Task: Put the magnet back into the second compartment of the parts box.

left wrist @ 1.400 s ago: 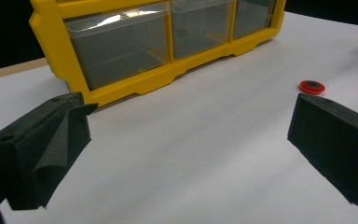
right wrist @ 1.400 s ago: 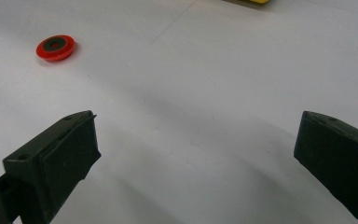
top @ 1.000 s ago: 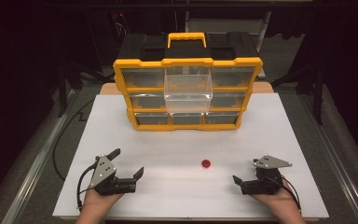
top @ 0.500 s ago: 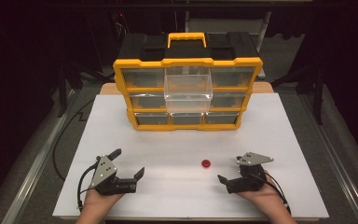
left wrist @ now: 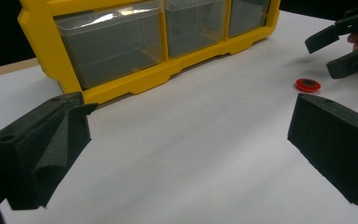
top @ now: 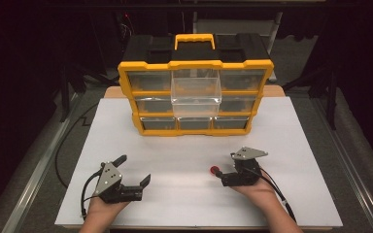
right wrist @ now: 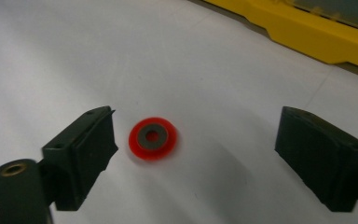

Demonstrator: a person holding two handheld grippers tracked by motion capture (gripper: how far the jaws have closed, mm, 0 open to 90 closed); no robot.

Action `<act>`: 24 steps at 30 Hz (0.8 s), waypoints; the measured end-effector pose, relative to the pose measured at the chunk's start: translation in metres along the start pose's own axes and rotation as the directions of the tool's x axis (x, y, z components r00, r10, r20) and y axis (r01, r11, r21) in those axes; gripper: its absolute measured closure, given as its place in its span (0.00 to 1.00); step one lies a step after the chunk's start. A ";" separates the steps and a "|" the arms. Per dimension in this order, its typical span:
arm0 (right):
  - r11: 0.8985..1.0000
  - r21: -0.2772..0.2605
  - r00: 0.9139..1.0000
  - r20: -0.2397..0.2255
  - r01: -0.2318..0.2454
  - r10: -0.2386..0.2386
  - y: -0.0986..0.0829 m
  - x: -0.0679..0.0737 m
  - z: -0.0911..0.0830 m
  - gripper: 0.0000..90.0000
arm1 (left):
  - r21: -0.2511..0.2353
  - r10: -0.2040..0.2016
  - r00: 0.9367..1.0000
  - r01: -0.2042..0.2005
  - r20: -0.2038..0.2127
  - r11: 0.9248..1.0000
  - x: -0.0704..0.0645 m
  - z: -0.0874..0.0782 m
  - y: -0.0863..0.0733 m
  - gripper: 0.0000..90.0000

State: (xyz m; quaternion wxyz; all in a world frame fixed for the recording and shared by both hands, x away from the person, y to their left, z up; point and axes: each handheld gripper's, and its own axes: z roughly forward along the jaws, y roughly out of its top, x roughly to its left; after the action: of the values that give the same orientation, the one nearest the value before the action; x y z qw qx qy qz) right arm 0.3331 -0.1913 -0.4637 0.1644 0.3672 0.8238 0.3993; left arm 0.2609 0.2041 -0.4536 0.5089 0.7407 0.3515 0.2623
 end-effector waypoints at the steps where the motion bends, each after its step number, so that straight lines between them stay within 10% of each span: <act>1: 1.000 -0.002 1.000 -0.004 0.000 0.000 0.001 0.000 0.001 0.17 | 0.000 0.001 1.000 -0.001 0.000 1.000 0.000 0.000 0.000 0.00; 24: 0.989 0.121 0.993 -0.089 0.086 -0.076 0.004 0.012 0.013 0.58 | -0.013 0.003 1.000 -0.003 -0.002 1.000 0.000 -0.002 0.001 0.00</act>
State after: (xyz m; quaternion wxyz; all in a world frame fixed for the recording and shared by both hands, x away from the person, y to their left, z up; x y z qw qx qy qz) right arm 0.3343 -0.1736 -0.4685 0.1225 0.3258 0.8677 0.3550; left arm 0.2596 0.2052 -0.4523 0.5132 0.7376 0.3491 0.2660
